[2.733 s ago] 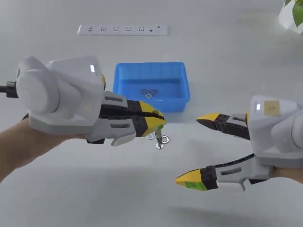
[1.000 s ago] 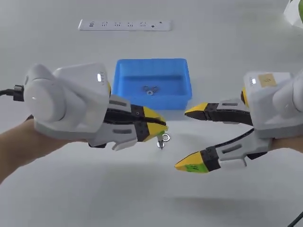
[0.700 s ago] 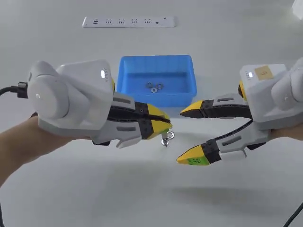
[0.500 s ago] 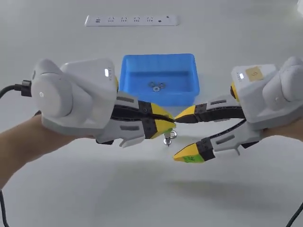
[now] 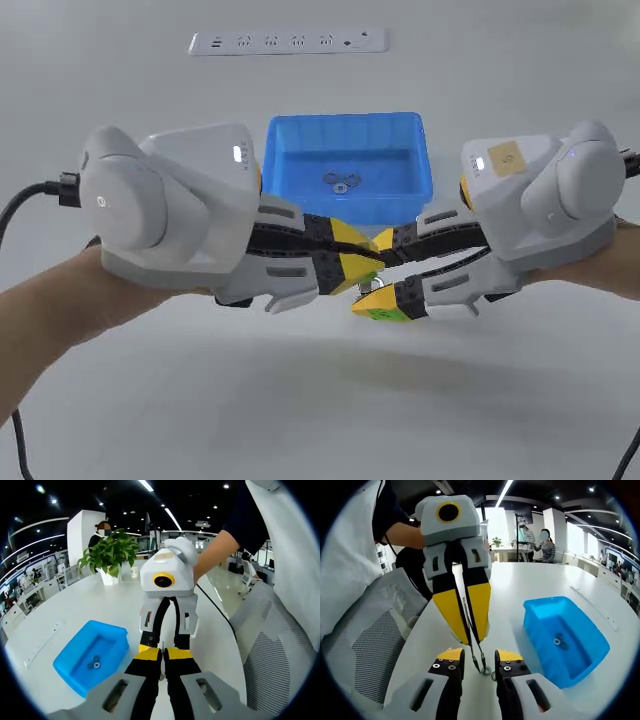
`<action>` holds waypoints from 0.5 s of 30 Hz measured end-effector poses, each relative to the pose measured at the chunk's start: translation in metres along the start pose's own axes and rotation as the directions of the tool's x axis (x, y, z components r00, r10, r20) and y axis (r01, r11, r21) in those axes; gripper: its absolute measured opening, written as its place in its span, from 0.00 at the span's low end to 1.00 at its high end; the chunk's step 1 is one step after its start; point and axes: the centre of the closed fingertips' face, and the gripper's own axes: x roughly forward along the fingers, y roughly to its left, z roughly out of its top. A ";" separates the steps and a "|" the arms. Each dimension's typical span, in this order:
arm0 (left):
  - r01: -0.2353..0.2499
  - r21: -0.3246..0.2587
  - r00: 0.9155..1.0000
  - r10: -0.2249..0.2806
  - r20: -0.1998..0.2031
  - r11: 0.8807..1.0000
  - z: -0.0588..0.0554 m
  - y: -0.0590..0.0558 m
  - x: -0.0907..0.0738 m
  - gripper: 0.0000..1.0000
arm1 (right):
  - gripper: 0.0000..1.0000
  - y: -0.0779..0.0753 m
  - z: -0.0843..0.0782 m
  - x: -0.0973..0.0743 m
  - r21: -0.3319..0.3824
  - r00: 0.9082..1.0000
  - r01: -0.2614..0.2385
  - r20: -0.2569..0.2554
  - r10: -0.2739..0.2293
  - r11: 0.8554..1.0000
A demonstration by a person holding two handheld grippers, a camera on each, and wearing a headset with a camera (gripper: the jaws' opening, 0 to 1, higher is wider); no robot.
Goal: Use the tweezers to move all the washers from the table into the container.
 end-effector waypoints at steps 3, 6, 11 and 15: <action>0.003 -0.001 1.000 -0.003 -0.003 1.000 0.000 -0.001 -0.001 0.06 | 0.19 0.000 -0.004 0.002 -0.019 1.000 -0.007 -0.021 0.007 1.000; 0.000 -0.003 1.000 0.000 -0.007 1.000 -0.001 -0.001 -0.002 0.06 | 0.14 0.001 -0.004 0.002 -0.021 1.000 -0.012 -0.019 0.012 1.000; 0.002 -0.004 1.000 -0.002 -0.008 1.000 -0.001 -0.001 -0.002 0.06 | 0.12 0.003 -0.006 0.005 -0.042 0.999 -0.025 -0.035 0.024 0.999; 0.001 -0.002 1.000 -0.001 -0.007 1.000 -0.001 0.000 -0.001 0.06 | 0.11 0.003 -0.007 0.006 -0.052 0.999 -0.033 -0.040 0.031 0.998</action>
